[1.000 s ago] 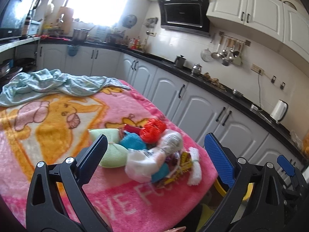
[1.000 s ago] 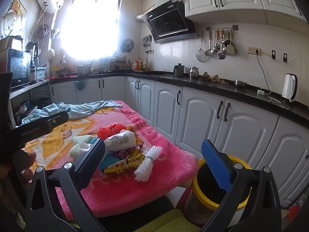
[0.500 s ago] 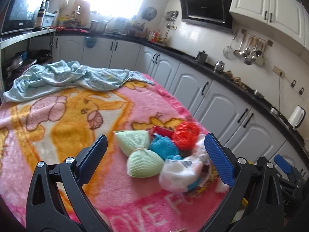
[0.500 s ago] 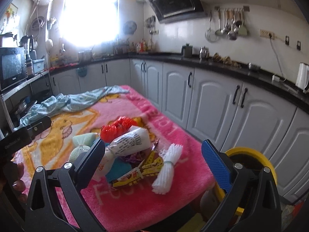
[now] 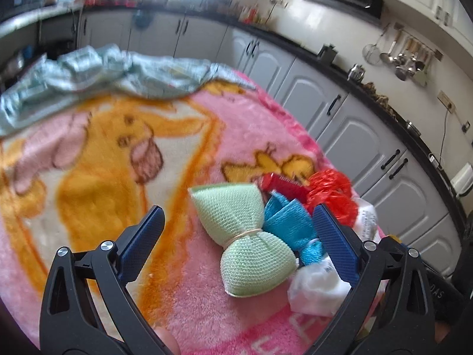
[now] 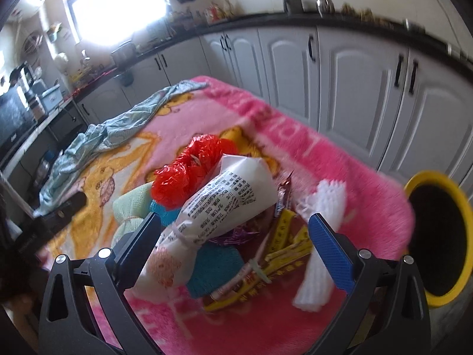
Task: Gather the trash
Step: 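Grasp the green mesh scrubber with the left tool while the right tool grasps the white printed bag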
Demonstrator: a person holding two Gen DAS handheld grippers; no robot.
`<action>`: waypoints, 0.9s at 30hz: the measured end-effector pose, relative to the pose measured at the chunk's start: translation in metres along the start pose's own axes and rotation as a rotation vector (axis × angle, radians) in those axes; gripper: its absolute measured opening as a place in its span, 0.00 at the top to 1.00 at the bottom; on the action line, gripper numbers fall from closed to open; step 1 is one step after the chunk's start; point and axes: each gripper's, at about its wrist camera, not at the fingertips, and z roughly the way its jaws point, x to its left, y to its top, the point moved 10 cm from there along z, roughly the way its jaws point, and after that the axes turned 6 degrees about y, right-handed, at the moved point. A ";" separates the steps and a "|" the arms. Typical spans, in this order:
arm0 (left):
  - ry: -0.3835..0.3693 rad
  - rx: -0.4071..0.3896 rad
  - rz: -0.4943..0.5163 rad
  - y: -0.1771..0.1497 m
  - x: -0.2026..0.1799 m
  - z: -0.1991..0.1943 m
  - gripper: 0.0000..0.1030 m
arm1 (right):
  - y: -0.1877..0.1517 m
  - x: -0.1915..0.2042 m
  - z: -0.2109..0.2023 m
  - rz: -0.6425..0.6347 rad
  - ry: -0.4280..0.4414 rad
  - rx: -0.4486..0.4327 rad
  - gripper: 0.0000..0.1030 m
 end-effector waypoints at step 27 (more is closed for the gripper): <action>-0.071 0.174 -0.057 -0.028 0.005 0.048 0.56 | 0.001 0.007 0.008 0.231 0.244 0.100 0.72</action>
